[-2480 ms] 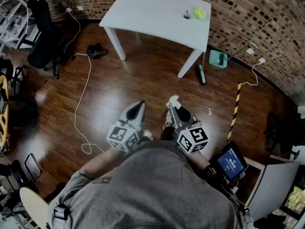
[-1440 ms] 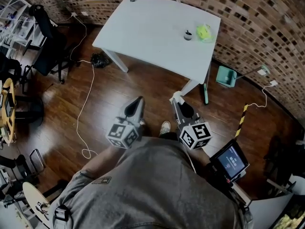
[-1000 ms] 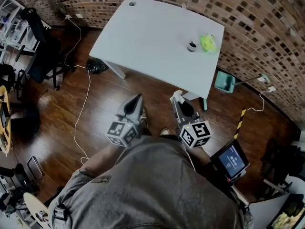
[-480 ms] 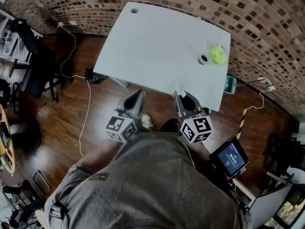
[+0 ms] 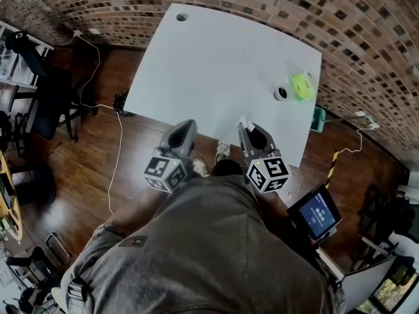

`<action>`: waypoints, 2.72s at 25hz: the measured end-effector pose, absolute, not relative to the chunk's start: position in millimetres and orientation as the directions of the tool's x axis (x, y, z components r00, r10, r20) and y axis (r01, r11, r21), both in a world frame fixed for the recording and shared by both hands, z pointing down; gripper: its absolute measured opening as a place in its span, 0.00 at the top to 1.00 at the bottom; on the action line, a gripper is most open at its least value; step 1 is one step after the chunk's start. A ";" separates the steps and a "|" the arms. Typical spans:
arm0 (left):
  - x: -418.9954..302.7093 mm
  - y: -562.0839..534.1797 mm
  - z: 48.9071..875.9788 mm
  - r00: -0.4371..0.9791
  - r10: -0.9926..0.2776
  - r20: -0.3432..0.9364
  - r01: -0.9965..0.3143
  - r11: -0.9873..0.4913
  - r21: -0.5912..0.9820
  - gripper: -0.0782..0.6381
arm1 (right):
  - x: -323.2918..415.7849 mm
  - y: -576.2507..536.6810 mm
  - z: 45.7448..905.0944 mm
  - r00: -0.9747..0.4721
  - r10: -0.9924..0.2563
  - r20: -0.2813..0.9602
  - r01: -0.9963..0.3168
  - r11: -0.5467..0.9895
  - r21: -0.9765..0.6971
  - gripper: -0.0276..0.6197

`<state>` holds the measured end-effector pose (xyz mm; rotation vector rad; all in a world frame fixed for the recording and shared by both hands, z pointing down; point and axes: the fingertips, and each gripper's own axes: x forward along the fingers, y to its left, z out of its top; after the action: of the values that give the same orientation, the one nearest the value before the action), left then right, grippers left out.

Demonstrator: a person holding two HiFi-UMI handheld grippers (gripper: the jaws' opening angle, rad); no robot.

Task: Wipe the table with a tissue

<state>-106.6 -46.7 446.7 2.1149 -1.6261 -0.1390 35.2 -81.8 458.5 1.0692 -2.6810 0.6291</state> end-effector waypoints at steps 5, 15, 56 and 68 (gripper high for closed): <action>-116.6 -84.8 448.5 0.250 -0.943 0.220 -0.894 -0.138 0.426 0.89 | 22.4 -123.7 471.3 -0.756 -0.559 0.340 -0.653 0.682 -0.331 0.90; -125.3 -115.8 476.0 0.212 -0.926 0.312 -0.904 -0.065 0.422 0.89 | 24.5 -170.9 508.2 -0.742 -0.518 0.425 -0.660 0.674 -0.331 0.90; -216.0 -124.9 556.4 0.183 -0.857 0.482 -0.882 0.073 0.466 0.89 | -47.4 -214.9 656.8 -0.379 -0.204 0.903 -0.475 0.880 0.000 0.90; -239.6 -118.9 546.9 0.148 -0.866 0.478 -0.886 0.099 0.453 0.89 | -119.7 -157.1 656.6 -0.437 -0.029 0.899 -0.210 0.975 -0.071 0.90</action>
<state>-239.6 -118.9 546.9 1.7365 -1.6894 0.0367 -119.7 -157.1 656.6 0.1693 -2.0165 0.2065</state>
